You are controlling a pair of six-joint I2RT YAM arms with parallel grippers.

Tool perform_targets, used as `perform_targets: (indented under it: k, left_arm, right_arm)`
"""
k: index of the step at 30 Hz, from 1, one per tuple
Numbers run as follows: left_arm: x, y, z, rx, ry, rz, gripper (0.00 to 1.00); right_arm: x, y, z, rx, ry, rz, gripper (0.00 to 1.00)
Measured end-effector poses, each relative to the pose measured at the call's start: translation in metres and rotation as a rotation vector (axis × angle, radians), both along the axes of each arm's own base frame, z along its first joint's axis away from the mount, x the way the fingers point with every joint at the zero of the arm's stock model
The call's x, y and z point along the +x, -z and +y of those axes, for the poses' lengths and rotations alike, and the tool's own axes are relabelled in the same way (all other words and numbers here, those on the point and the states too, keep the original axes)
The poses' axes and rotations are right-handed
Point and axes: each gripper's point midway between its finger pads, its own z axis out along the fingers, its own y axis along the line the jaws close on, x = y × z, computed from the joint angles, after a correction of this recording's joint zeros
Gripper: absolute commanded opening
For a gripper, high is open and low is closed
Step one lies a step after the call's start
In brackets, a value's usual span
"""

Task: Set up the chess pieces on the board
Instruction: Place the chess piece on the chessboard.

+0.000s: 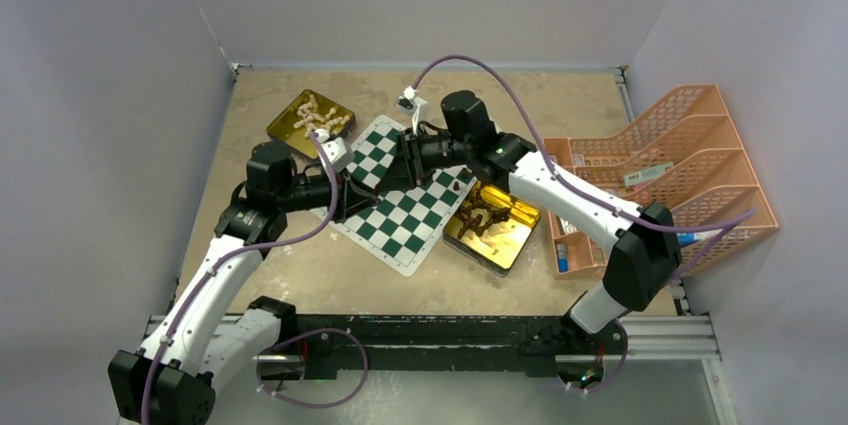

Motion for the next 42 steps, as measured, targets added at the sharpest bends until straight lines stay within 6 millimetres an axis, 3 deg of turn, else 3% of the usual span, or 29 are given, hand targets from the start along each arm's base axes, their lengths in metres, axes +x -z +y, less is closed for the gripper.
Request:
perform_targets:
  k: [8, 15, 25, 33, 42]
  left_arm:
    - [-0.002, 0.006, 0.001, 0.007, -0.001, 0.018, 0.00]
    - [-0.002, 0.008, 0.001, 0.008, 0.000, 0.020, 0.00]
    - [-0.002, 0.007, 0.001, 0.013, 0.002, 0.004, 0.00]
    - [-0.003, 0.009, 0.002, 0.017, 0.002, 0.014, 0.00]
    - [-0.004, 0.012, 0.002, 0.025, 0.003, 0.020, 0.00]
  right_arm:
    - [-0.005, 0.016, 0.013, -0.022, -0.035, 0.036, 0.25]
    - [-0.005, 0.017, 0.015, -0.023, -0.036, 0.035, 0.29]
    - [-0.002, 0.009, 0.017, -0.015, -0.028, 0.016, 0.12]
    - [-0.003, 0.013, 0.015, -0.029, -0.044, 0.003, 0.22]
    - [-0.007, 0.020, 0.010, -0.059, -0.068, -0.013, 0.01]
